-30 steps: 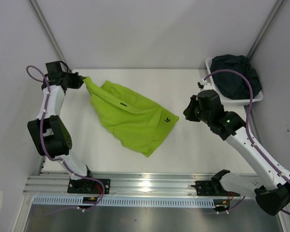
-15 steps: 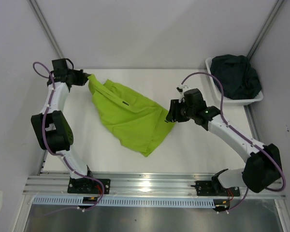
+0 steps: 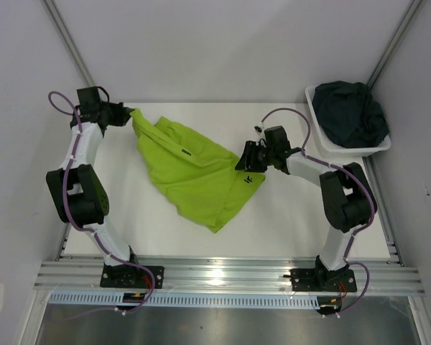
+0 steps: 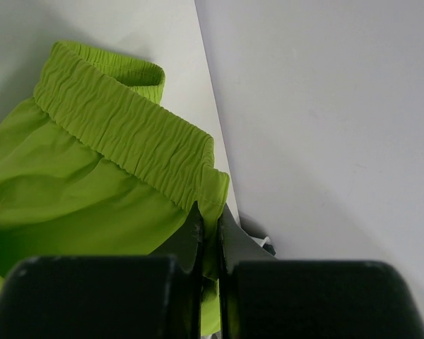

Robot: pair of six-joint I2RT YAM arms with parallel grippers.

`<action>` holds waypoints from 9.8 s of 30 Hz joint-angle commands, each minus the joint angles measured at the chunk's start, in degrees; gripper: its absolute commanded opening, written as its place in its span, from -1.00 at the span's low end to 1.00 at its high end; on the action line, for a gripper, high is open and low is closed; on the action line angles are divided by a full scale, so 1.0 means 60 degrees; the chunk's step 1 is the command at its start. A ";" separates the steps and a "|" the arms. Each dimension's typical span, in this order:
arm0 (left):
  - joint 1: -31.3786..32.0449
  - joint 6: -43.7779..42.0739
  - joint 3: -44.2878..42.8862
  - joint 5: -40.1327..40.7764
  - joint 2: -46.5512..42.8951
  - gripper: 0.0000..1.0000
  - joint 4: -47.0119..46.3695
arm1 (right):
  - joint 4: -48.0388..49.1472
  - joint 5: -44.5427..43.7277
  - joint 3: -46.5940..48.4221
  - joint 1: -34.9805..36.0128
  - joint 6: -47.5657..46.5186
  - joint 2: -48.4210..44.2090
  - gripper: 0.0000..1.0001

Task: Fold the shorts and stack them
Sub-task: Fold the shorts

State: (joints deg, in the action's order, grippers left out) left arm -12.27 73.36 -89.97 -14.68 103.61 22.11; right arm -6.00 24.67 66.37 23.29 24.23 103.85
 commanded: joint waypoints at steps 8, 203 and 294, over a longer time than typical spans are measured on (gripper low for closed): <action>0.0009 -0.0128 0.0215 0.0190 -0.0291 -1.00 -0.0491 | 0.2553 0.0900 0.1023 -0.0322 0.1879 0.1909 0.01; 0.0346 -0.4551 0.3216 -0.0688 -0.1857 0.98 -0.1616 | 0.0207 -0.1857 -0.1145 -0.0704 0.1132 -0.2677 0.44; -0.0342 -0.4551 0.7671 -0.1392 -0.3353 0.98 -0.6146 | -0.4507 -0.6469 0.4773 0.5801 -0.4199 0.3374 0.32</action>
State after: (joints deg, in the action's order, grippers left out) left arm -13.91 46.50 -44.58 -23.64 85.82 -13.93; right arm -31.29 -12.78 92.92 57.47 -0.08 122.80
